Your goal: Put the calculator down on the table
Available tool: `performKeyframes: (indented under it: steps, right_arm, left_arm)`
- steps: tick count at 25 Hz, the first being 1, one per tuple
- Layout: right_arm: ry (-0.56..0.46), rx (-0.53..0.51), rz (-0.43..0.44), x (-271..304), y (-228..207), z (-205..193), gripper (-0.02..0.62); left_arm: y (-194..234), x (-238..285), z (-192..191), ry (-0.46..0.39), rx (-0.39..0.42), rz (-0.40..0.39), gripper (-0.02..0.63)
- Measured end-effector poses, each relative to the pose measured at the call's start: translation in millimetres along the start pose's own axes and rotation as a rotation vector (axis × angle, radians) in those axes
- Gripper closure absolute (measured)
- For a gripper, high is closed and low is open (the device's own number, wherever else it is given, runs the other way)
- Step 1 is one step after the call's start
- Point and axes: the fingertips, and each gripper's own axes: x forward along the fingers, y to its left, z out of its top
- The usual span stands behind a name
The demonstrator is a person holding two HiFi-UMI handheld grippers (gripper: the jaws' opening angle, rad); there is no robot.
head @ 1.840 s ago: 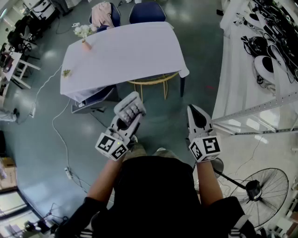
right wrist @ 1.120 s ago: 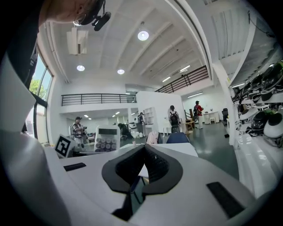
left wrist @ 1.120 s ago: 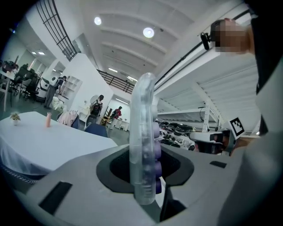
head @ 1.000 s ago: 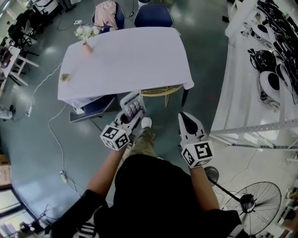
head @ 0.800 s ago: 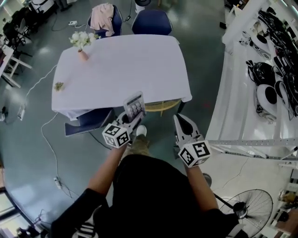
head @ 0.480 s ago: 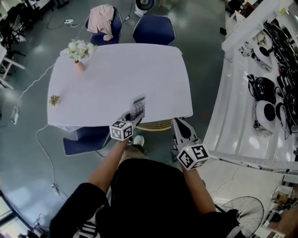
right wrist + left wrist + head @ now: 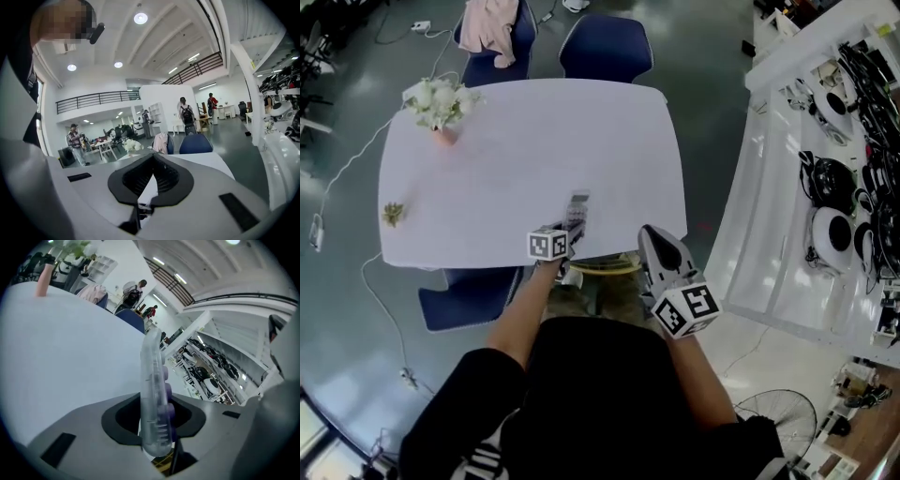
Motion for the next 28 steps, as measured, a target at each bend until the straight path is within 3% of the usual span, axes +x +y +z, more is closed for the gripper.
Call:
performKeyframes:
  steps: [5, 11, 14, 16, 19, 28]
  right_arm:
    - [0.033, 0.002, 0.005, 7, -6, -8, 0.598]
    - [0.054, -0.036, -0.008, -4, -18, -7, 0.598]
    - [0.043, -0.032, -0.021, -6, -26, -7, 0.598]
    - [0.045, -0.031, -0.028, -8, -27, -11, 0.598]
    - [0.039, -0.027, -0.03, -8, -28, -11, 0.598]
    - [-0.022, -0.012, -0.014, -13, -28, -8, 0.598]
  left_arm:
    - [12, 17, -15, 0.007, -0.158, 0.013, 0.477]
    - [19, 19, -36, 0.054, -0.233, 0.069, 0.476]
    - [22, 19, -37, 0.053, -0.216, 0.091, 0.46]
    - [23, 17, -38, 0.051, -0.207, 0.104, 0.377]
    - [24, 11, -33, 0.032, -0.161, 0.151, 0.304]
    - [35, -30, -27, 0.018, -0.025, 0.256, 0.283]
